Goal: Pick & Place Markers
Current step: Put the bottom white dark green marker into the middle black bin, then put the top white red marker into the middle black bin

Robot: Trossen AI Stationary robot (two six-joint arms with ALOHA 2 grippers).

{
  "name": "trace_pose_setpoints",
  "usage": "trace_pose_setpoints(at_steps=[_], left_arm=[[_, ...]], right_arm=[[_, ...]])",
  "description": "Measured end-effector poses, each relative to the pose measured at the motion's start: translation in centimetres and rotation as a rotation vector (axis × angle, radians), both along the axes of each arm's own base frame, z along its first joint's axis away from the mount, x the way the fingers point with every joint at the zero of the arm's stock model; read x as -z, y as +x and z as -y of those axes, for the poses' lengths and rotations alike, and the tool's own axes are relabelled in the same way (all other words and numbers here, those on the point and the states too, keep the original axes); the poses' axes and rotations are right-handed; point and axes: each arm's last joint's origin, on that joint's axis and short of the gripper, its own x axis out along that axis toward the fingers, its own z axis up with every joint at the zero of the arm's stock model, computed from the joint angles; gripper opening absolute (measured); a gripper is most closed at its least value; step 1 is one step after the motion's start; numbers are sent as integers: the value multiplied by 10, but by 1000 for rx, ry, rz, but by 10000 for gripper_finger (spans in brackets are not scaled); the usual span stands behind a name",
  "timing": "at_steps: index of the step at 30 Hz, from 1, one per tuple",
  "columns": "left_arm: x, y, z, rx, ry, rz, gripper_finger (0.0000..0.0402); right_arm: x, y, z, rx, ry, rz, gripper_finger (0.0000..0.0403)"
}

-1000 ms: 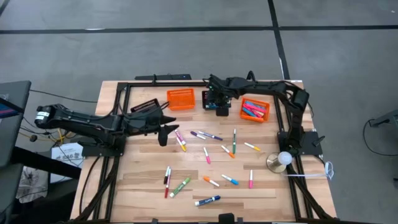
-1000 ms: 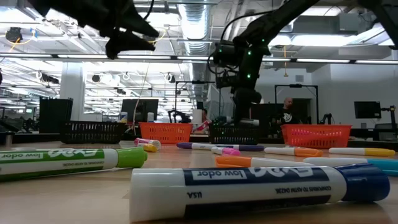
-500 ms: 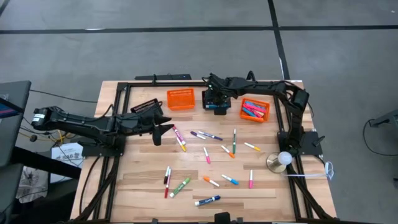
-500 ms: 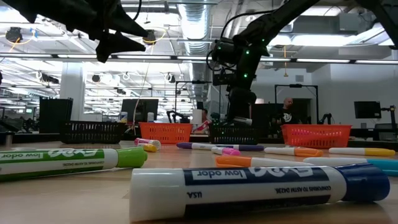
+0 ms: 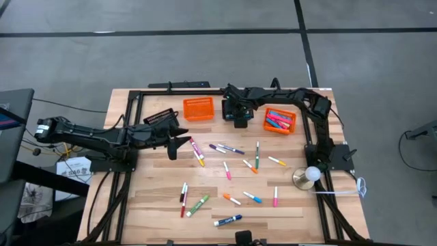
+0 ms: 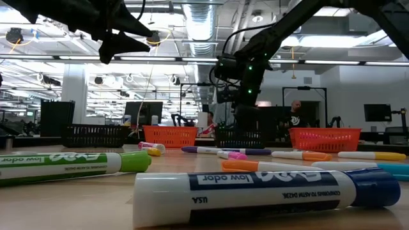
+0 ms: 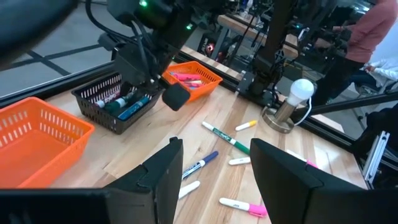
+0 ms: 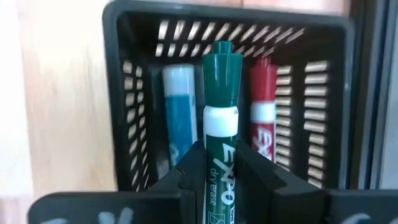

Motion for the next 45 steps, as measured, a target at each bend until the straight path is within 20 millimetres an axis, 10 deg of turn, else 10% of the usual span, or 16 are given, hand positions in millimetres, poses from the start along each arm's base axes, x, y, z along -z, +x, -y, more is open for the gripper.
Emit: trace_pose_setpoints(at_steps=[26, 45], left_arm=[[0, 0, 0, 2, 8, 0, 186], [-2, 0, 0, 0, -4, 16, 186]], right_arm=[[-3, 1, 1, 6, -21, 15, 136], [-72, 21, -14, 21, 90, 86, 132]])
